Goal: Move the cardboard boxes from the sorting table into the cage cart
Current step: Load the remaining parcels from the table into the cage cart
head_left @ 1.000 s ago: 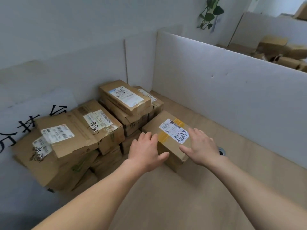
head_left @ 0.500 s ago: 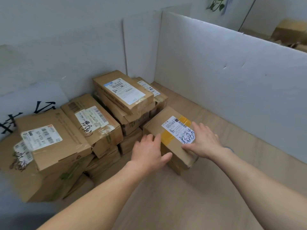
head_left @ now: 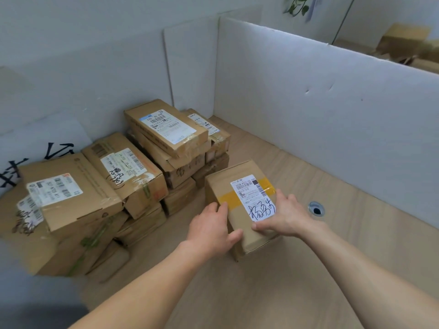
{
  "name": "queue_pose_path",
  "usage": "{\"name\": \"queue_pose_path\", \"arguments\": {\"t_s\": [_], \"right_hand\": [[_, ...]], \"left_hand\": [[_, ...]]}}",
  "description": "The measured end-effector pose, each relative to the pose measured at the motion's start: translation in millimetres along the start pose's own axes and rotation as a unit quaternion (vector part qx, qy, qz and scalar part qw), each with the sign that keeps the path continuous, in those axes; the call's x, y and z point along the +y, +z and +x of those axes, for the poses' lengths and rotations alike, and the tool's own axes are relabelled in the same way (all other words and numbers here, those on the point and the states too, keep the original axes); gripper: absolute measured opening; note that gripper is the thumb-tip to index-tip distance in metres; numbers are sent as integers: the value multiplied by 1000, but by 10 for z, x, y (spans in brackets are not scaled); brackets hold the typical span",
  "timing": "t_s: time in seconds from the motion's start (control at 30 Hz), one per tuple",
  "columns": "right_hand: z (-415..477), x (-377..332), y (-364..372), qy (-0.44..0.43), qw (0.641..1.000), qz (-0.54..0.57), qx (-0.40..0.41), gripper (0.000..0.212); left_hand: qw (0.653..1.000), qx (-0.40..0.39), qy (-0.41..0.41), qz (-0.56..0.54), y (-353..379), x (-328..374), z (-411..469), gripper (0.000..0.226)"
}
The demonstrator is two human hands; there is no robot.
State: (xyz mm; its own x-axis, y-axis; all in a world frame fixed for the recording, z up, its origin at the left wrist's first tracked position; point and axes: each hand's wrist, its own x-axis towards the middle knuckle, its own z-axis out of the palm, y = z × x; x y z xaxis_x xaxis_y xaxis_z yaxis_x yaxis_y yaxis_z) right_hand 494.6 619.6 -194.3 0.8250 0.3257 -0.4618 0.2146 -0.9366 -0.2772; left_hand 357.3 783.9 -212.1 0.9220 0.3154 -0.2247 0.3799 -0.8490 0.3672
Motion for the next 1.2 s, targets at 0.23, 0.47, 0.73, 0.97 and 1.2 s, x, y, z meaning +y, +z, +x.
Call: {"name": "queue_pose_path", "arguments": {"t_s": [0.23, 0.47, 0.73, 0.97, 1.2], "right_hand": [[-522, 251, 233, -18, 999, 44, -4, 118], [-1146, 525, 452, -39, 998, 43, -4, 103], [-1620, 701, 689, -68, 994, 78, -38, 83], [-1891, 597, 974, -98, 991, 51, -77, 80], [-2017, 299, 1144, -159, 981, 15, -110, 73]], "left_hand": [[999, -17, -16, -29, 204, 193, -506, 64], [998, -2, -33, -45, 419, 369, -1243, 65], [987, 34, -93, -123, 613, 478, -1877, 58], [983, 36, -147, -107, 660, 287, -2393, 43], [962, 87, -195, -172, 633, 57, -2858, 46]]}}
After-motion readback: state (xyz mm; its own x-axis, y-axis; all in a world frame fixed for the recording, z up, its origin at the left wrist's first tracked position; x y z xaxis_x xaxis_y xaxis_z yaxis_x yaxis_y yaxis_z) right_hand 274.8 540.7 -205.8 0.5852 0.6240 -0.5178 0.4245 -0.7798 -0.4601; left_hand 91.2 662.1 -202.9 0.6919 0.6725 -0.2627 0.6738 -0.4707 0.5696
